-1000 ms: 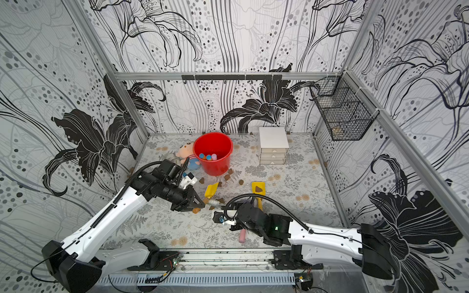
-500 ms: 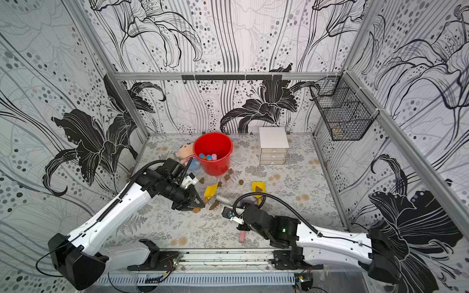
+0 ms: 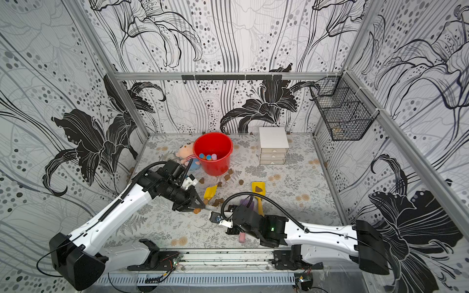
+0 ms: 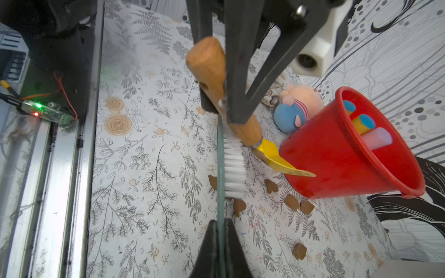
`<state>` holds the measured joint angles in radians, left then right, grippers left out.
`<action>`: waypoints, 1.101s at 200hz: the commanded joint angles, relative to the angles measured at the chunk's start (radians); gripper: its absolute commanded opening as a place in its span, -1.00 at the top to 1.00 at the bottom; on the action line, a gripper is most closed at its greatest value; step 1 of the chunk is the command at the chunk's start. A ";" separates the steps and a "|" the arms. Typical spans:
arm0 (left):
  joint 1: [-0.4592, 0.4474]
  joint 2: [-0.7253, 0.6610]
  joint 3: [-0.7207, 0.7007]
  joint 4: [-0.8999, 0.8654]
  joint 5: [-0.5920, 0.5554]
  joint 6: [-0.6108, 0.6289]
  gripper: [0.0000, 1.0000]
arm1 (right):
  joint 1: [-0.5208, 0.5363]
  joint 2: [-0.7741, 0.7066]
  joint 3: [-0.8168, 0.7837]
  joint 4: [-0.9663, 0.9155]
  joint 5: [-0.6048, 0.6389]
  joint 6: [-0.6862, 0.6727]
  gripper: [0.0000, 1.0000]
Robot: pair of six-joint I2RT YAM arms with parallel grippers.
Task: Brush the soil off the hand trowel and place it into the bucket
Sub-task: Brush off the soil from the hand trowel.
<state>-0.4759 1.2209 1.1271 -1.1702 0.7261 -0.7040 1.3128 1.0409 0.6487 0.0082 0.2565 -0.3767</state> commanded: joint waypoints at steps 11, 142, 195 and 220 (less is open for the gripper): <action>0.001 -0.011 0.001 0.016 -0.009 0.013 1.00 | -0.046 -0.033 -0.022 0.010 0.094 0.082 1.00; -0.004 -0.004 0.017 0.019 -0.025 0.008 1.00 | -0.032 -0.016 -0.007 -0.059 -0.071 0.095 1.00; -0.020 -0.014 -0.021 0.054 -0.020 -0.013 1.00 | -0.029 0.014 0.005 0.088 0.025 0.089 1.00; -0.020 -0.014 -0.023 0.060 -0.026 -0.013 1.00 | -0.031 0.018 -0.020 0.068 0.128 0.112 1.00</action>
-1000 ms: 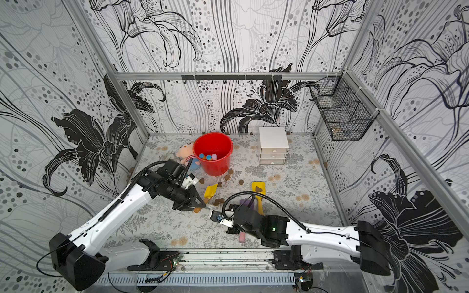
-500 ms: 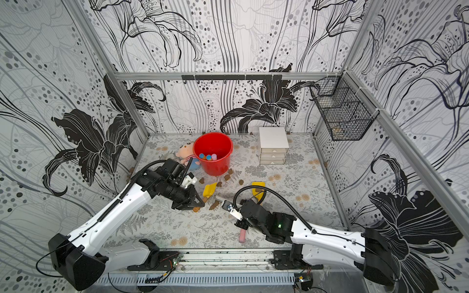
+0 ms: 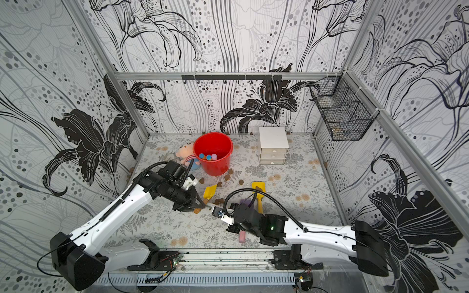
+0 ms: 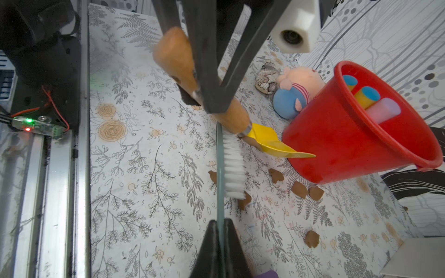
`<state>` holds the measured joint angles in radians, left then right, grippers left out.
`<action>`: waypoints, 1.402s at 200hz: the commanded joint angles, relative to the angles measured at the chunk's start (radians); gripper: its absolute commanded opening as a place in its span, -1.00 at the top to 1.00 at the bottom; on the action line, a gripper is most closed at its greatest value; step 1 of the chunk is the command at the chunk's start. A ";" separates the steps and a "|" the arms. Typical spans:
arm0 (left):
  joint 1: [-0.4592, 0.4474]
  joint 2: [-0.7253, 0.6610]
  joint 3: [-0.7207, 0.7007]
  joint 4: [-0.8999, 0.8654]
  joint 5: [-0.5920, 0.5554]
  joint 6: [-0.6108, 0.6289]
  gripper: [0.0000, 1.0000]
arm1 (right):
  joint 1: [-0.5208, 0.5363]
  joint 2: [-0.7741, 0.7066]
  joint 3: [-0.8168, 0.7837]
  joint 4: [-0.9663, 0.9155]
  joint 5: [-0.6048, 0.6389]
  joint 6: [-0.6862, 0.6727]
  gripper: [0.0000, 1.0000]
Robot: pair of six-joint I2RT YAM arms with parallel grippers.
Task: Brush the soil off the hand trowel and place it into the bucket
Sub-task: Brush off the soil from the hand trowel.
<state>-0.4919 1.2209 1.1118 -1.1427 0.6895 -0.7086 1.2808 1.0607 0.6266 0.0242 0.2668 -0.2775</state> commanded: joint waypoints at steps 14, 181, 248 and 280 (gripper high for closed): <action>-0.004 -0.014 -0.005 0.028 0.006 -0.005 1.00 | 0.001 -0.026 -0.023 0.045 0.166 0.030 1.00; -0.003 -0.003 0.033 -0.039 -0.069 0.053 1.00 | 0.000 0.007 0.024 -0.178 0.042 0.063 1.00; -0.018 -0.016 0.003 -0.041 -0.039 0.063 1.00 | -0.010 0.114 0.114 -0.053 -0.011 -0.046 1.00; -0.019 -0.013 0.007 -0.050 -0.044 0.077 1.00 | -0.081 0.063 0.103 -0.072 -0.007 -0.016 1.00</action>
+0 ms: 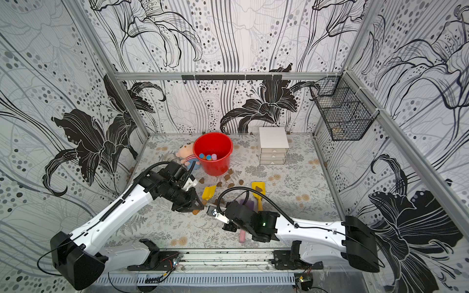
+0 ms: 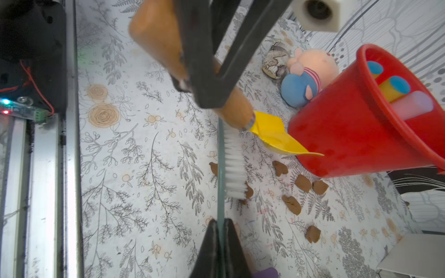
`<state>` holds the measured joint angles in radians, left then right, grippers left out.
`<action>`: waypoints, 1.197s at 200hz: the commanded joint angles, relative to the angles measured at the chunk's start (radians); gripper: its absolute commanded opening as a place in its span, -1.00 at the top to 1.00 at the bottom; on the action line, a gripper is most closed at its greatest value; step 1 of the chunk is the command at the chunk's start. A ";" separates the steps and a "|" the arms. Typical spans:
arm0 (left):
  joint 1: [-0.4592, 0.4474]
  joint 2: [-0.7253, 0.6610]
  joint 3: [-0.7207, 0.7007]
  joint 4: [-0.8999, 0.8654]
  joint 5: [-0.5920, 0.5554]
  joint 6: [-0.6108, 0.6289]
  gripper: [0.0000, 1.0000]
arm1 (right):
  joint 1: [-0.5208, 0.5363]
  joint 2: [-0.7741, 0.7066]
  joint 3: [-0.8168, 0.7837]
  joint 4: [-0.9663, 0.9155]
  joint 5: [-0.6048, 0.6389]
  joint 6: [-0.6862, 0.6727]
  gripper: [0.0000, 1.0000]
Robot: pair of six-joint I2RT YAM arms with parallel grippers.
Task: Brush the soil off the hand trowel and place it into the bucket
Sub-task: Brush off the soil from the hand trowel.
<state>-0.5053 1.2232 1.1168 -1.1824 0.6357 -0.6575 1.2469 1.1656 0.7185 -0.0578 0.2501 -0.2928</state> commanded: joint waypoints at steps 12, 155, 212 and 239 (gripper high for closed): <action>-0.005 -0.015 0.008 -0.016 0.004 0.030 1.00 | -0.065 -0.056 0.003 -0.008 0.026 0.004 1.00; -0.011 -0.067 0.140 -0.214 -0.208 0.157 1.00 | -0.120 -0.067 0.075 -0.195 -0.184 0.073 1.00; -0.010 -0.072 0.329 -0.313 -0.347 0.263 1.00 | -0.356 -0.176 0.133 -0.317 -0.431 0.309 1.00; -0.009 -0.020 0.454 -0.332 -0.437 0.319 1.00 | -0.559 -0.195 0.135 -0.270 -0.638 0.456 1.00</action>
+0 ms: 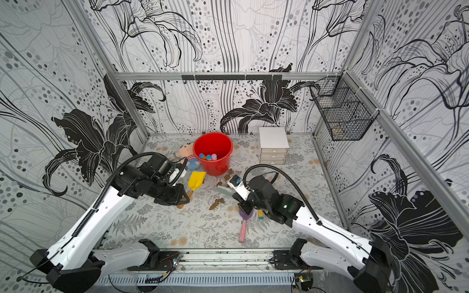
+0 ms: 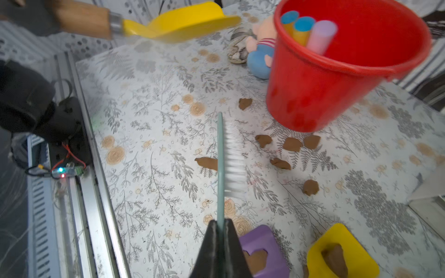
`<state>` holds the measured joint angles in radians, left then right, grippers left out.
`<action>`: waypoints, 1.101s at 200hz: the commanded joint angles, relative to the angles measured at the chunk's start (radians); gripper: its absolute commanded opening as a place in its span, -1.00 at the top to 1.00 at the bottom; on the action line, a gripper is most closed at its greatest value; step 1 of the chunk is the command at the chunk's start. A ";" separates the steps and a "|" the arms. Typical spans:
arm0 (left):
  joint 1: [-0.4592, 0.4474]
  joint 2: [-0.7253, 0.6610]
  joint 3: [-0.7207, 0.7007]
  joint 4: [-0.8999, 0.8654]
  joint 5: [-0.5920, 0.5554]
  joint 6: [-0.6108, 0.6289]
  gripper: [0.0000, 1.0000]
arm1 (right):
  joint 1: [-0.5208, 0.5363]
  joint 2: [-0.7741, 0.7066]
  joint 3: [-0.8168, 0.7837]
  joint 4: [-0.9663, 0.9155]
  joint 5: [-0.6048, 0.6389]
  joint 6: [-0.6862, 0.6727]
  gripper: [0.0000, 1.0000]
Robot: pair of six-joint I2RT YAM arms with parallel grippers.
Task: Brush the soil off the hand trowel and place it into the bucket
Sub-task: Brush off the soil from the hand trowel, then place the hand trowel in the bucket.
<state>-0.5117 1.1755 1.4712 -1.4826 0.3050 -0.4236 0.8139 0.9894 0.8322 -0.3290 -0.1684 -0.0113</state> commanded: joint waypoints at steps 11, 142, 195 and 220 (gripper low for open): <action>0.001 0.070 0.155 -0.049 -0.139 0.121 1.00 | -0.201 -0.016 0.015 0.043 -0.295 0.238 1.00; 0.177 0.561 0.630 -0.008 -0.214 0.316 1.00 | -0.320 -0.037 -0.079 0.133 -0.217 0.301 1.00; 0.176 0.747 0.748 -0.028 -0.260 0.344 0.85 | -0.320 -0.042 -0.079 0.097 -0.192 0.277 1.00; 0.176 0.838 0.834 -0.033 -0.244 0.359 0.77 | -0.320 -0.053 -0.083 0.078 -0.188 0.274 1.00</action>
<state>-0.3359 1.9568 2.2292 -1.5230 0.0696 -0.1020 0.4984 0.9611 0.7567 -0.2260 -0.3752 0.2874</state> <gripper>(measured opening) 0.235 0.070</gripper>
